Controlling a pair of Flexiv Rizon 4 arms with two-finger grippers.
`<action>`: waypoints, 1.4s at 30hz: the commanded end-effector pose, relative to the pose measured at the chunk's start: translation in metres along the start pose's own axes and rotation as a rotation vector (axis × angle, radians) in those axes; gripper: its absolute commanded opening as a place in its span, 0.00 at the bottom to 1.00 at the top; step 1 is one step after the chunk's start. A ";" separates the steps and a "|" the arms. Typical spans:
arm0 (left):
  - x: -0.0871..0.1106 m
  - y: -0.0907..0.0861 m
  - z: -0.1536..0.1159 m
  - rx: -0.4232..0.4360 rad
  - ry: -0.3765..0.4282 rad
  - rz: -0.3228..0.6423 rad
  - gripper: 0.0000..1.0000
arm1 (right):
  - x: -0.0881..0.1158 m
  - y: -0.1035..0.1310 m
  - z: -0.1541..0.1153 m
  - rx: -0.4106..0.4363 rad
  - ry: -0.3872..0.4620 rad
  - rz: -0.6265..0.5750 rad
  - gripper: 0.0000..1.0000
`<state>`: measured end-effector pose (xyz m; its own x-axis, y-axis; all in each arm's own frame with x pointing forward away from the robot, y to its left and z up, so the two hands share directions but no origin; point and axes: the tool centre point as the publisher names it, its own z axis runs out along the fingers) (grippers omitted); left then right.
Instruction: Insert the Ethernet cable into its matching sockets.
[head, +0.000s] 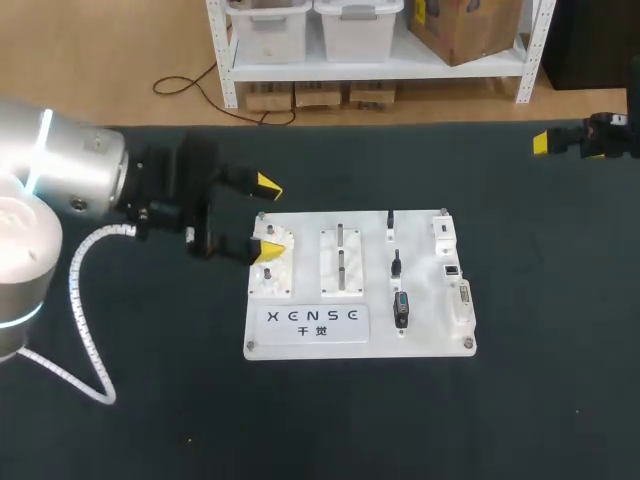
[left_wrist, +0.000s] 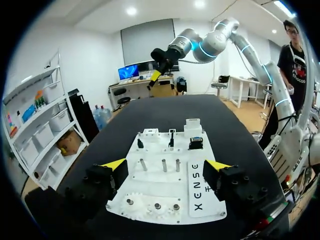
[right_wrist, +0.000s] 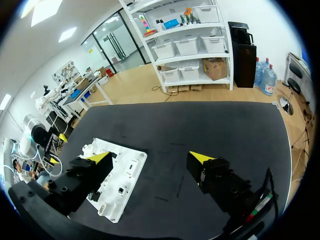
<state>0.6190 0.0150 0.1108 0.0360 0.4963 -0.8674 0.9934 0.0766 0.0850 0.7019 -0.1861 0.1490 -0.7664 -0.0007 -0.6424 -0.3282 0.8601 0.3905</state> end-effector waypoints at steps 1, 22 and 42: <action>0.009 -0.002 0.008 -0.002 -0.103 -0.008 1.00 | 0.000 0.001 -0.001 0.002 0.000 0.000 1.00; 0.018 -0.022 0.019 0.032 0.013 -0.037 1.00 | 0.000 0.001 -0.001 0.002 0.000 0.000 1.00; 0.018 -0.022 0.019 0.032 0.013 -0.037 1.00 | 0.015 0.098 0.023 0.188 0.237 -0.098 1.00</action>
<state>0.5998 0.0052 0.0848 -0.0037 0.5079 -0.8614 0.9971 0.0675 0.0355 0.6779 -0.1159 0.1521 -0.8262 -0.1715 -0.5366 -0.4005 0.8487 0.3455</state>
